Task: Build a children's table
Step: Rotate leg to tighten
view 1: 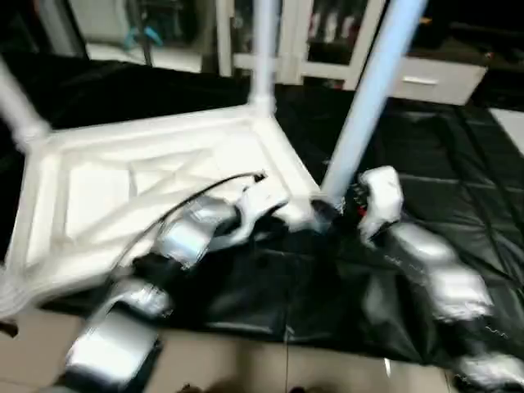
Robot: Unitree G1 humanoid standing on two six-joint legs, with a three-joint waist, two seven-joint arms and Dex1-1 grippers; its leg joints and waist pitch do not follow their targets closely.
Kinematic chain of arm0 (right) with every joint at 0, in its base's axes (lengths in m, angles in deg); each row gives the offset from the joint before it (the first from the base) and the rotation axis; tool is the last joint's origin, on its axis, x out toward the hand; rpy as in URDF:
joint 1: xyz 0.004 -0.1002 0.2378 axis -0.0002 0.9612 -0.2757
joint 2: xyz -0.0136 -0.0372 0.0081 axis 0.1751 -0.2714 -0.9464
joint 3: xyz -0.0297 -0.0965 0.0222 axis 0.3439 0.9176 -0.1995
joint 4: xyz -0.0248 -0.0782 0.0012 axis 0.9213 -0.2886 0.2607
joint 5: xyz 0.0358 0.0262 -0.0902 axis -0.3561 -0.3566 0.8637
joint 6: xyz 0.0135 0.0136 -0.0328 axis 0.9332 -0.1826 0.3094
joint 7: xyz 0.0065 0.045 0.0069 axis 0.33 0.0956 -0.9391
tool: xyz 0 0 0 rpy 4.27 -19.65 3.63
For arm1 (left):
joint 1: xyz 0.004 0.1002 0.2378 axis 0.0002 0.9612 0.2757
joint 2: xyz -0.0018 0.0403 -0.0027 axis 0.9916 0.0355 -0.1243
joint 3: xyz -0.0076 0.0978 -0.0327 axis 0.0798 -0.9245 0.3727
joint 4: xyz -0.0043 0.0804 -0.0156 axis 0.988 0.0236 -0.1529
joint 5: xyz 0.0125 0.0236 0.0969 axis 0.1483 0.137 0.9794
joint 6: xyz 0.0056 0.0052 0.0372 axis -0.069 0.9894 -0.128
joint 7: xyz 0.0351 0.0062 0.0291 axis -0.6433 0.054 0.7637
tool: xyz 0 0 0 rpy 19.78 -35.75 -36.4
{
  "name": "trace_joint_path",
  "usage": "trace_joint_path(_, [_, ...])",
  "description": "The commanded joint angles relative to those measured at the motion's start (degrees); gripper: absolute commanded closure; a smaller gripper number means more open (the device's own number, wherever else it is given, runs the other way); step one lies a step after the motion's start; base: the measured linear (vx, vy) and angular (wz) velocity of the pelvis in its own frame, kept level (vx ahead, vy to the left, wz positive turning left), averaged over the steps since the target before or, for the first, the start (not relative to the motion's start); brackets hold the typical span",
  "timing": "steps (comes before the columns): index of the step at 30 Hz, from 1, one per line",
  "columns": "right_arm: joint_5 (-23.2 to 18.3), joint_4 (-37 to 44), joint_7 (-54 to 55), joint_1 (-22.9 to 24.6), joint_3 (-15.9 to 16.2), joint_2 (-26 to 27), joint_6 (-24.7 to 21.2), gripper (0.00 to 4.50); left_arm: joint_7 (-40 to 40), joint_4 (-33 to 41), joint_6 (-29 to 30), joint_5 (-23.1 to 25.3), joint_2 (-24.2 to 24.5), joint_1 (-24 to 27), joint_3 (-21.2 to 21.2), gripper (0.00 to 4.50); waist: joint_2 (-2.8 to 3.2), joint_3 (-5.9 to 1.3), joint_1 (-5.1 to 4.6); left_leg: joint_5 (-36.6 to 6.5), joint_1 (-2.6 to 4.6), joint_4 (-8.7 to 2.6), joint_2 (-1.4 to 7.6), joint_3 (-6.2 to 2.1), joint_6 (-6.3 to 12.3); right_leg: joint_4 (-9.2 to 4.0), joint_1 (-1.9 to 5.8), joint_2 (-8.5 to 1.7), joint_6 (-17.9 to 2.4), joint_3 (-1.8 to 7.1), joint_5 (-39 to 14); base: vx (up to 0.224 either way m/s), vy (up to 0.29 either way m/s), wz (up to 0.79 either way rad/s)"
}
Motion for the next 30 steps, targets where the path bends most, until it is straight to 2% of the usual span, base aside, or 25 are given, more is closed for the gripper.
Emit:
trace_joint_path(1, [-1.4,5.2,-6.5,1.6,2.7,-2.8,-2.4,0.19,-9.0,1.7,-2.0,-2.3,0.5,2.6,-3.9,4.5,-0.51,-3.13,0.34,-7.2,0.55,-3.56,2.81,-0.85,7.73,-3.36,3.39,-3.41,-14.2,2.92,-6.5,0.0,0.0,0.0])
trace_joint_path(2, [-1.3,6.2,-7.7,2.2,3.3,-3.7,-2.5,0.19,-9.8,2.0,-2.2,-2.2,1.0,2.8,-4.2,4.5,-0.43,-3.16,0.43,-7.9,0.72,-3.58,2.85,-0.76,7.49,-3.47,3.19,-3.48,-14.2,2.94,-7.3,0.0,0.0,0.0])
trace_joint_path(3, [-1.7,7.9,-10.2,3.5,3.8,-5.7,-3.4,0.19,-10.5,2.1,-3.0,-1.7,1.9,3.1,-4.2,4.5,-0.43,-3.11,0.35,-8.8,0.71,-3.68,2.84,-0.79,6.53,-3.63,3.04,-3.5,-14.2,2.87,-9.2,0.0,0.0,0.0])
trace_joint_path(5, [-2.2,8.8,-11.4,4.0,4.0,-6.6,-4.4,0.19,-11.2,2.3,-3.2,-1.7,2.5,3.2,-4.1,4.5,-0.36,-2.98,0.74,-10.6,1.17,-3.8,3.11,-0.7,5.21,-3.88,2.77,-3.62,-13.9,3.02,-11.2,0.0,0.0,0.0])
trace_joint_path(6, [-2.6,9.5,-12.0,4.3,4.0,-7.2,-5.5,0.19,-12.1,2.9,-3.0,-1.9,3.0,3.5,-4.0,4.5,-0.45,-2.9,0.58,-11.3,0.75,-3.96,3.0,-0.88,4.37,-3.87,3.04,-3.55,-13.4,2.9,-12.7,0.0,0.0,0.0])
trace_joint_path(10, [-3.4,11.6,-15.1,5.4,5.0,-9.3,-7.2,0.19,-16.0,5.5,-2.3,-2.9,5.6,4.2,-4.2,4.5,-0.4,-3.1,0.56,-10.9,0.86,-3.95,3.04,-0.92,3.16,-3.81,2.87,-3.75,-12.7,3.0,-13.1,0.0,0.0,0.0])
trace_joint_path(16, [-2.3,13.4,-16.8,6.1,6.6,-11.1,-7.8,0.19,-18.7,7.5,-2.2,-3.2,7.3,4.9,-4.1,4.5,-0.43,-3.26,0.62,-8.1,0.69,-3.71,2.94,-0.83,3.81,-3.25,3.06,-3.63,-13.6,2.96,-8.8,0.0,0.0,0.0])
trace_joint_path(17, [-2.0,13.3,-16.9,6.1,6.7,-11.1,-7.9,0.19,-18.5,7.5,-2.3,-3.2,7.4,4.9,-4.2,4.5,-0.58,-3.44,0.63,-7.9,0.75,-3.66,2.94,-0.82,3.87,-3.19,3.15,-3.65,-13.7,2.93,-8.6,0.0,0.0,0.0])
trace_joint_path(23, [-1.7,13.5,-17.9,6.6,6.8,-11.6,-7.7,0.19,-17.9,8.0,-2.1,-3.2,7.7,5.1,-4.1,4.5,-0.6,-3.55,0.71,-7.3,0.65,-3.5,2.93,-0.86,4.11,-3.03,3.28,-3.77,-14.2,2.94,-8.0,0.0,0.0,0.0])
trace_joint_path(30, [-2.2,13.3,-18.2,6.6,7.0,-11.0,-7.6,0.78,-17.5,7.9,-2.1,-3.0,7.3,5.1,-3.8,4.5,-0.59,-3.8,0.69,-5.8,0.68,-3.2,2.83,-0.77,5.0,-2.6,3.41,-3.65,-15.2,2.9,-5.2,0.0,0.0,0.0])
